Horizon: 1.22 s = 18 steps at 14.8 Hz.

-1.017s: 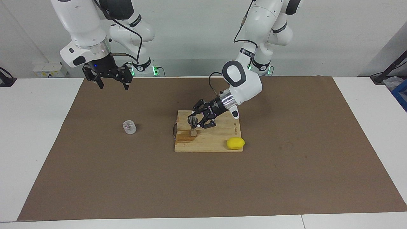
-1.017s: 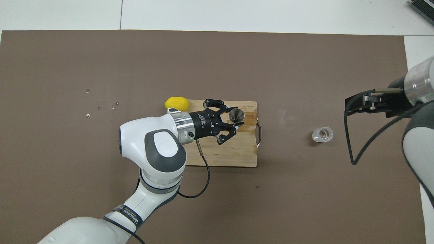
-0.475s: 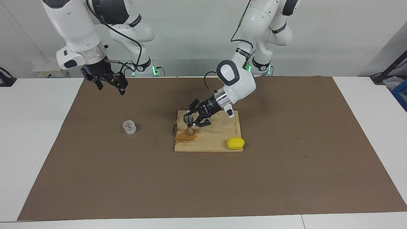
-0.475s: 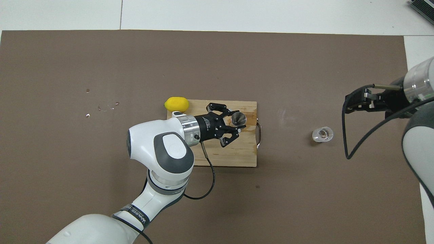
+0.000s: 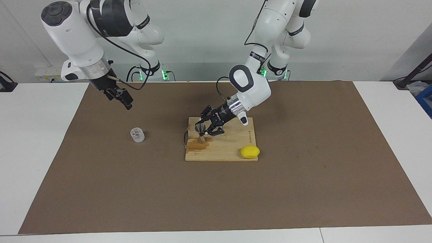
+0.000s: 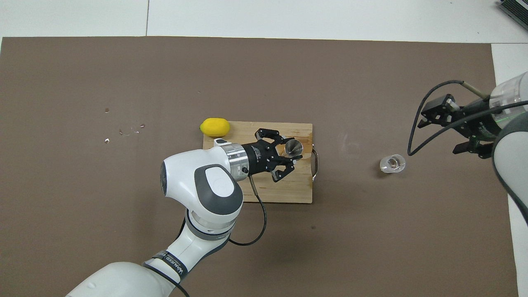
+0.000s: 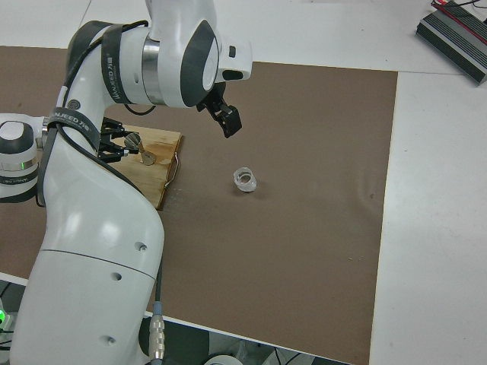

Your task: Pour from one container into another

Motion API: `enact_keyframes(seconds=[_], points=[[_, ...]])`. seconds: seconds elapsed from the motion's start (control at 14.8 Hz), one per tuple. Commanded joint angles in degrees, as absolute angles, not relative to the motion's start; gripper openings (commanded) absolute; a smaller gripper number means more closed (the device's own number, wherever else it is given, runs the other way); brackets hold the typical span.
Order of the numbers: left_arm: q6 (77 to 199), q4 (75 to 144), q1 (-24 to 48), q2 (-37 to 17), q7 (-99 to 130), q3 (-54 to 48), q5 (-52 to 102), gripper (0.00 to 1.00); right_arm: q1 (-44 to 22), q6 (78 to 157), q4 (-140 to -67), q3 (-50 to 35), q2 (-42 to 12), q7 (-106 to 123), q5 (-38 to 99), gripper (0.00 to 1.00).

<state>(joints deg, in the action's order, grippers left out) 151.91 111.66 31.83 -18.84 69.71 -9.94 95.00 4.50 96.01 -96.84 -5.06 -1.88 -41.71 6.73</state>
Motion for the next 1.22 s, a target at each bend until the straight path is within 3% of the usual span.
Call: enact_keyframes(seconds=[0.0,0.34,0.81,1.15], points=[[153.02,110.39,32.96,-19.78,69.96,-9.14,96.24,1.0,7.81,101.41,-101.85,-5.54,-0.62,-54.53,12.55,0.96],[152.67,110.39,32.17,-18.11,70.05,-9.23,95.89,1.0,12.82,102.92,-104.76,-5.54,-3.51,-59.59,20.98,0.96],[151.53,111.36,29.54,-10.55,70.58,-8.97,95.1,1.0,16.78,105.72,-107.83,-5.54,-8.61,-59.5,26.45,0.96],[148.19,109.07,21.37,-9.67,70.75,-8.7,74.23,1.0,20.91,111.0,-114.51,-5.54,-9.05,-59.06,30.41,0.99]])
